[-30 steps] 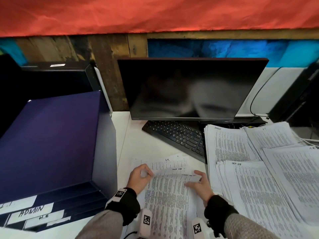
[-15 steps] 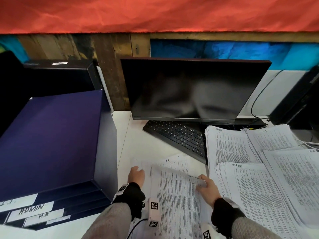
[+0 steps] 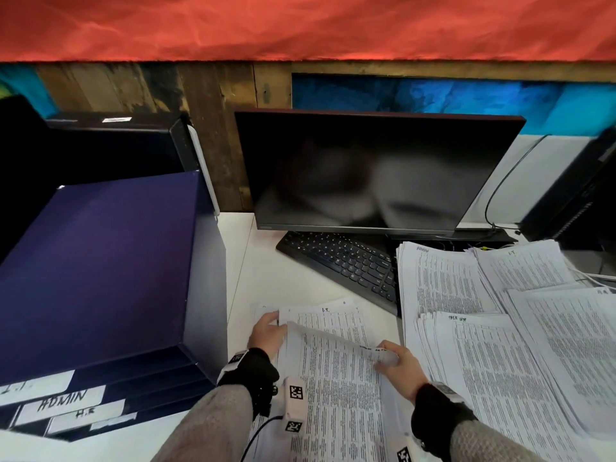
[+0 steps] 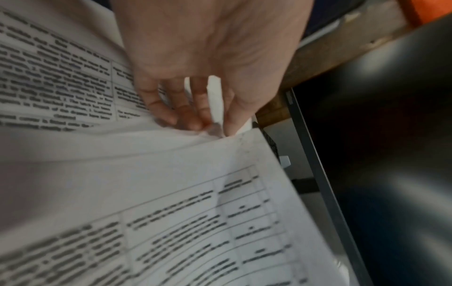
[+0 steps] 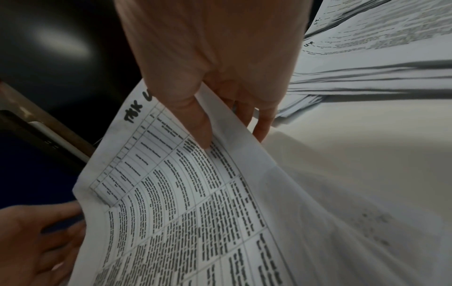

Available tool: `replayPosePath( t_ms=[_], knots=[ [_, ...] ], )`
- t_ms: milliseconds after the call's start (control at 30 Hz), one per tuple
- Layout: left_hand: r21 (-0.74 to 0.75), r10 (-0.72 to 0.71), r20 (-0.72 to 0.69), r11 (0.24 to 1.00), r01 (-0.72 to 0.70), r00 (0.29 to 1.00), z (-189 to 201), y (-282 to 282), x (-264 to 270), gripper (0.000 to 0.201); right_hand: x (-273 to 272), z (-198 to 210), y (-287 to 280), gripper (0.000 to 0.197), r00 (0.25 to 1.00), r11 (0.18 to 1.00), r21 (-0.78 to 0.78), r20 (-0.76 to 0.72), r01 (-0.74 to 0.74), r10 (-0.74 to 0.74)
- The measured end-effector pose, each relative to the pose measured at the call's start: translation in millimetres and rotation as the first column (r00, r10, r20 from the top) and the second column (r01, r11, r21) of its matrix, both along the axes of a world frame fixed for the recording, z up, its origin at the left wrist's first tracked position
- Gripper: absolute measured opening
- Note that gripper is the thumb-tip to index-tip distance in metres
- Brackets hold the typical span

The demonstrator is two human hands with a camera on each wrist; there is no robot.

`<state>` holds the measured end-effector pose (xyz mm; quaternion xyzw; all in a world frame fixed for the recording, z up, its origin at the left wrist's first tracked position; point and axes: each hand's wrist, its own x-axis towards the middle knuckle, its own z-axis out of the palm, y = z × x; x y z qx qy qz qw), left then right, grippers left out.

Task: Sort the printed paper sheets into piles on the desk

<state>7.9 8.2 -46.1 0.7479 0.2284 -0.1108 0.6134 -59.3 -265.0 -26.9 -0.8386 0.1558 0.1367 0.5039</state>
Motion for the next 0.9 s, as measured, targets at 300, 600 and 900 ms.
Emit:
replayPosePath(
  t_ms=[300,600,900],
  knots=[
    [0.342,-0.327,0.25,0.91,0.233,0.911,27.0,-2.5,-27.6,0.016,2.1,2.3,-8.2,0.022,1.0,0.998,0.06,0.02,-0.011,0.01],
    [0.298,-0.509,0.122,0.837,0.458,0.852,24.8,-5.3,-46.8,0.013,-0.2,-6.8,-16.1,0.013,0.998,0.982,0.179,0.009,0.055,-0.058],
    [0.176,-0.032,0.049,0.984,0.023,0.998,20.1,-5.9,-36.9,0.019,0.6,-13.3,-14.2,0.025,0.998,0.985,0.16,-0.025,0.067,-0.063]
  ],
)
